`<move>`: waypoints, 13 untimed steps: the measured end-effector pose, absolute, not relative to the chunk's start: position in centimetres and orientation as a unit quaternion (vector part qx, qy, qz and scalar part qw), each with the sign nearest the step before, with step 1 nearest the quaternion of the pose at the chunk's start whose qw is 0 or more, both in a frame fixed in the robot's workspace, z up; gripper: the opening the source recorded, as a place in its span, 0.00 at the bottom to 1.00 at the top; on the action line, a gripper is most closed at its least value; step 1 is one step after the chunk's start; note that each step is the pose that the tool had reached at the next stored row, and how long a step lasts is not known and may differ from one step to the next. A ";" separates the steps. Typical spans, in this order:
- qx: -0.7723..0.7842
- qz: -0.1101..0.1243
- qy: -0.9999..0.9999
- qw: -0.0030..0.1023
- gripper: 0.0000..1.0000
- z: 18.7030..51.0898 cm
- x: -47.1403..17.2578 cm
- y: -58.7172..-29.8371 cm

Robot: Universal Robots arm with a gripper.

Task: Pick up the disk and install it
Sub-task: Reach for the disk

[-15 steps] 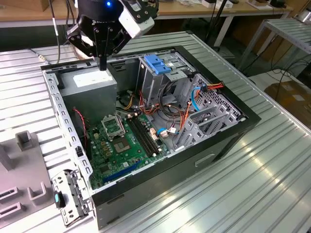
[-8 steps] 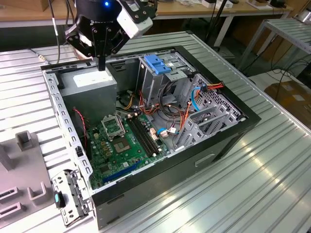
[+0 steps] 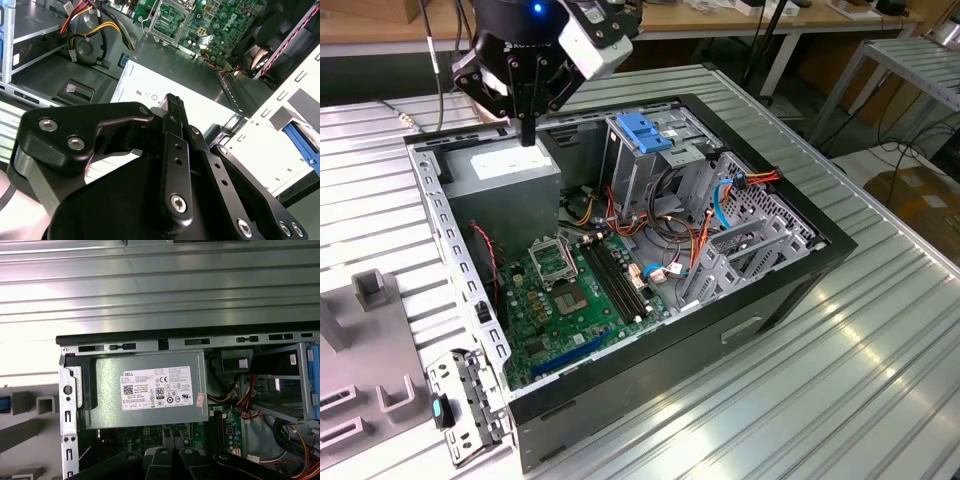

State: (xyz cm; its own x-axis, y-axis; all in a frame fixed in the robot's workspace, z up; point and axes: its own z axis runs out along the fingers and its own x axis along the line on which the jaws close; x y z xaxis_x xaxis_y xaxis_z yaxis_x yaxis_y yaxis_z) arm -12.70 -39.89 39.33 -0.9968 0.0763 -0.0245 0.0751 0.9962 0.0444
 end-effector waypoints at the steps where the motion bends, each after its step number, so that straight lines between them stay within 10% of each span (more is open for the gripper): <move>1: 0.038 0.022 0.999 0.013 0.11 39.3 -12.7 -39.9; 13: 0.038 0.022 0.999 0.013 0.11 39.3 -13.0 -39.9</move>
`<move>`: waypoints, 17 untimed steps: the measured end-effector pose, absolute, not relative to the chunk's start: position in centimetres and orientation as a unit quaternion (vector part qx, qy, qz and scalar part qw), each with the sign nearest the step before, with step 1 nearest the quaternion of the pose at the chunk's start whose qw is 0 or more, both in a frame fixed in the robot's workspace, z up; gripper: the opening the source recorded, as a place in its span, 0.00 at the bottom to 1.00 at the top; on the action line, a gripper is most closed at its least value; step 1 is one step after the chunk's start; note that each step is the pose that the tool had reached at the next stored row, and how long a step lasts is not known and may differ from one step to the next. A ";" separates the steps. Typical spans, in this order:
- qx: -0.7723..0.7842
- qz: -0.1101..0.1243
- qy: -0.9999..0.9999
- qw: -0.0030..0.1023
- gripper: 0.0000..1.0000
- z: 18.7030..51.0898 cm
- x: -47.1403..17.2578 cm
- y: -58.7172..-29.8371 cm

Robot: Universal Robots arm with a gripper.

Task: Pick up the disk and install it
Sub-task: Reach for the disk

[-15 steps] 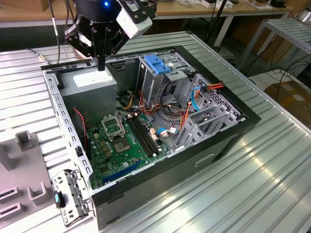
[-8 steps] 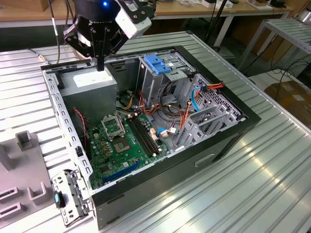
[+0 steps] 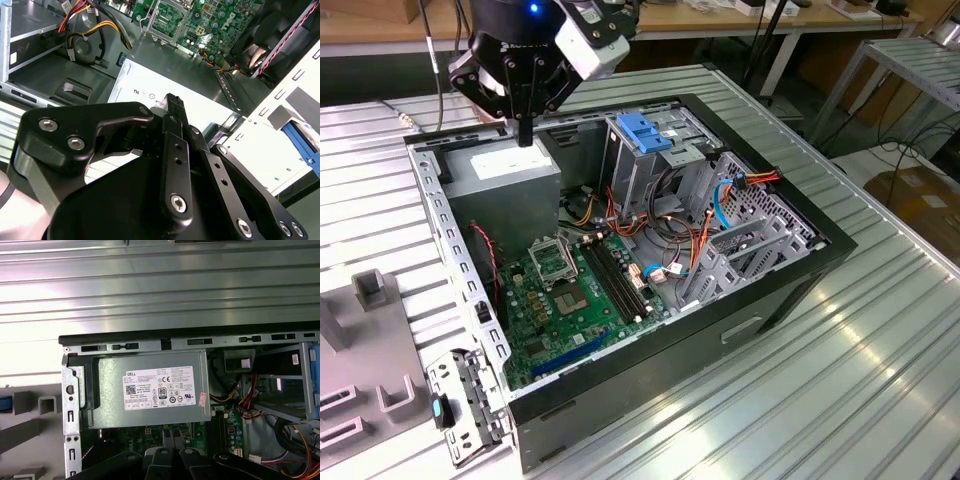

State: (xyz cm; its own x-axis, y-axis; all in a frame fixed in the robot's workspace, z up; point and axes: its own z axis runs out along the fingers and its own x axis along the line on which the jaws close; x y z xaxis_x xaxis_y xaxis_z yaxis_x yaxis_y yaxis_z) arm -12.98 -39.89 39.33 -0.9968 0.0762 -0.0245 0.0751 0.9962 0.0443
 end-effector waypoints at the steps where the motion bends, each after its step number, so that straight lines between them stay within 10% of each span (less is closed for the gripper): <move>1: 0.038 0.022 0.999 0.013 0.11 39.3 -13.0 -39.9; 17: 0.038 0.022 0.999 0.013 0.11 39.3 -13.4 -39.9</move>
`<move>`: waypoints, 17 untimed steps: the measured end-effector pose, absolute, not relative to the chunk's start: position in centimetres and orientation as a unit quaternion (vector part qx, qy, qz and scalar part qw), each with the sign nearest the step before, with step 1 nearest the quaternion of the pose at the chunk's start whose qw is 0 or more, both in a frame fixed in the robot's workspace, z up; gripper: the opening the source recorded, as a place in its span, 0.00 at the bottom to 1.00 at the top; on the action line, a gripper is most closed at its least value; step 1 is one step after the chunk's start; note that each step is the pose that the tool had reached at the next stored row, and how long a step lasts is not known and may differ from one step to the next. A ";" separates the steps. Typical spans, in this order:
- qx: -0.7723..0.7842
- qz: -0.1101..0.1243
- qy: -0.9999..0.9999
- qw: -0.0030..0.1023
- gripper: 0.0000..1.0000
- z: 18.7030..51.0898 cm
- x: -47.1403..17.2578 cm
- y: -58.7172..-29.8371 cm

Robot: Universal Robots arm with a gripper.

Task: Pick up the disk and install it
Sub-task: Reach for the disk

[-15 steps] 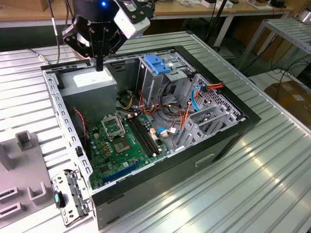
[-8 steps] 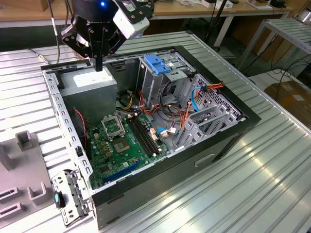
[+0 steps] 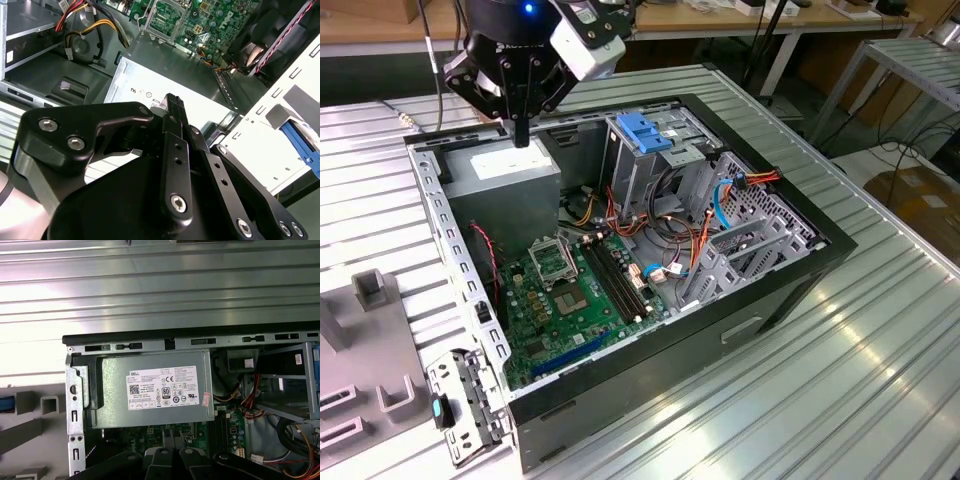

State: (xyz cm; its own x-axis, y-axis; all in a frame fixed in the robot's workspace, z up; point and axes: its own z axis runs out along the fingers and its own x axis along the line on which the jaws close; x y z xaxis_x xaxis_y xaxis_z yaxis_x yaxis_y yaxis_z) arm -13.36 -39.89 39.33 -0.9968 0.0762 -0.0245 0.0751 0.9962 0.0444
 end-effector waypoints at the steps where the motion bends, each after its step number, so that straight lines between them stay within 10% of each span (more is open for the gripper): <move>1: 0.038 0.022 0.999 0.013 0.11 39.3 -13.4 -39.9; 17: 0.038 0.022 0.999 0.013 0.11 39.3 -13.8 -39.9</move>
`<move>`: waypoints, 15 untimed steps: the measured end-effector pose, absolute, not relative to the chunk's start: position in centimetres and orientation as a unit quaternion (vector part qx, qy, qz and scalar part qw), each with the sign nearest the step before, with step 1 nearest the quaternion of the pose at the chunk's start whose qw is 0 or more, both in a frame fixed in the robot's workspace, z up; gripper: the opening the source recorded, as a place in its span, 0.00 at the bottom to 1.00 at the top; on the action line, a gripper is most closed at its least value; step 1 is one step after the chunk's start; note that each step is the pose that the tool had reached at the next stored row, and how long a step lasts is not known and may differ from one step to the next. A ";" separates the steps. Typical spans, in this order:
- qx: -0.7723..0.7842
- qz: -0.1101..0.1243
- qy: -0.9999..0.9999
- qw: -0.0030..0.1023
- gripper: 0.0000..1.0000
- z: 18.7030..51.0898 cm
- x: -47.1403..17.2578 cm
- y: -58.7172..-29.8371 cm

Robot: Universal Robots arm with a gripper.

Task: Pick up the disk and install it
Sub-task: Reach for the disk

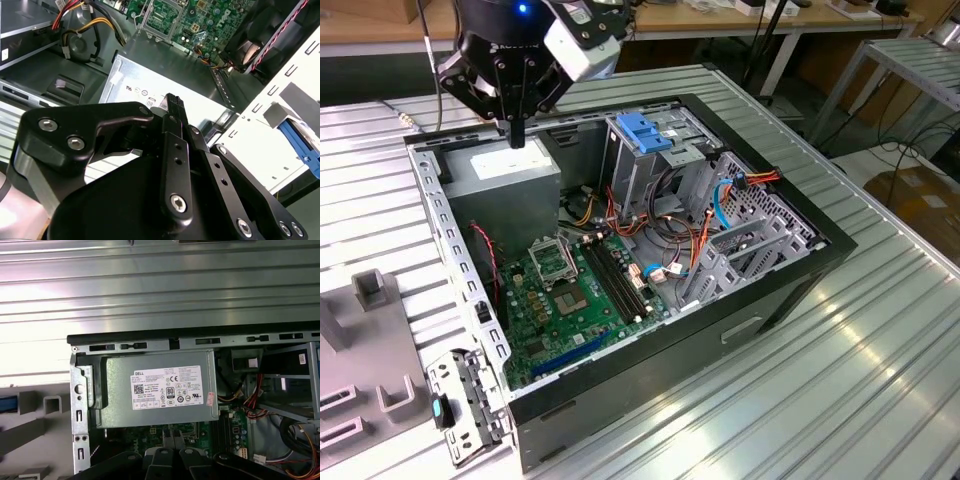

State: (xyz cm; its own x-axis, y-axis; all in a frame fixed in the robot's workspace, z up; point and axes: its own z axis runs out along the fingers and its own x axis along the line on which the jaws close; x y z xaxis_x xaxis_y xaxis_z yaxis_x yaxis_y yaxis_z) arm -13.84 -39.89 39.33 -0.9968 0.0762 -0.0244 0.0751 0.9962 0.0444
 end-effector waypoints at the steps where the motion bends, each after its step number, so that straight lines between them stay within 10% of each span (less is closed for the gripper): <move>1: 0.038 0.022 0.999 0.013 0.11 39.3 -13.9 -39.9; 15: 0.038 0.022 0.999 0.013 0.11 39.3 -14.2 -39.9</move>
State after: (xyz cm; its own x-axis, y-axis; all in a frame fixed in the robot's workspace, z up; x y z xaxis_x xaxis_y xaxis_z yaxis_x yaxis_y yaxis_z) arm -14.21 -39.89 39.33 -0.9968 0.0762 -0.0244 0.0751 0.9962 0.0443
